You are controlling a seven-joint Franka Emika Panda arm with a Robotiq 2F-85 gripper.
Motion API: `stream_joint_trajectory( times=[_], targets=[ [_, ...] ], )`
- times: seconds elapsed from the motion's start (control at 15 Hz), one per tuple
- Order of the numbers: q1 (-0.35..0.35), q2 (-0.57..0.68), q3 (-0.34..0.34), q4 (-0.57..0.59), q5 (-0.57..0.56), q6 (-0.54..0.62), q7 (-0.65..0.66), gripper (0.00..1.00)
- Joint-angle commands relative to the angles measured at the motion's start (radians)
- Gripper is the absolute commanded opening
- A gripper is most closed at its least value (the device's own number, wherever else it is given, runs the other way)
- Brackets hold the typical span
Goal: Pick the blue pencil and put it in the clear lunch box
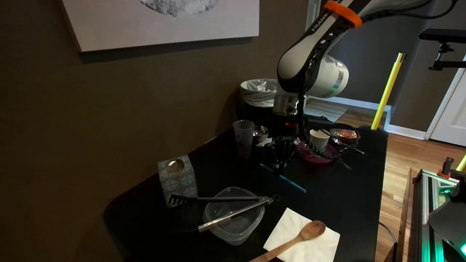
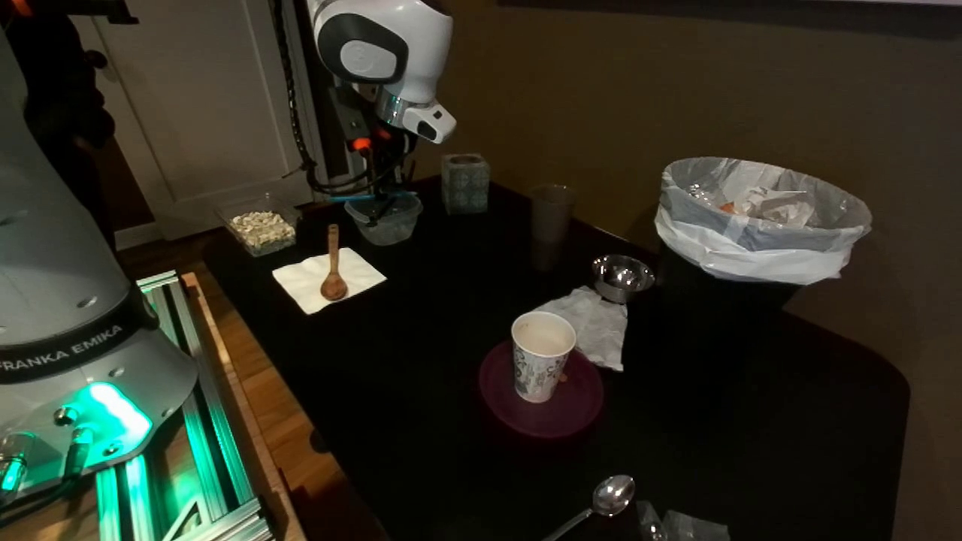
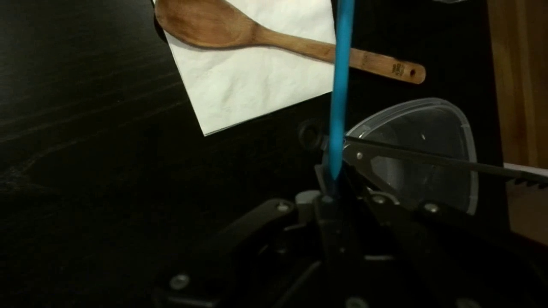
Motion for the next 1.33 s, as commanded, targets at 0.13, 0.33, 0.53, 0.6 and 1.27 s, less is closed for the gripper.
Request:
stream_joint_trajectory(
  times=[0.13, 0.33, 0.53, 0.6, 1.27],
  targets=[
    [0.082, -0.042, 0.036, 0.008, 0.333, -0.025, -0.281, 0.02],
    [0.153, -0.079, 0.065, 0.010, 0.533, -0.038, -0.453, 0.02],
    [0.230, -0.066, 0.088, 0.036, 0.629, 0.010, -0.616, 0.02],
    [0.254, -0.052, 0.095, 0.047, 0.615, 0.052, -0.647, 0.02],
    [0.322, 0.040, 0.126, 0.139, 0.808, 0.235, -0.972, 0.02]
  ],
)
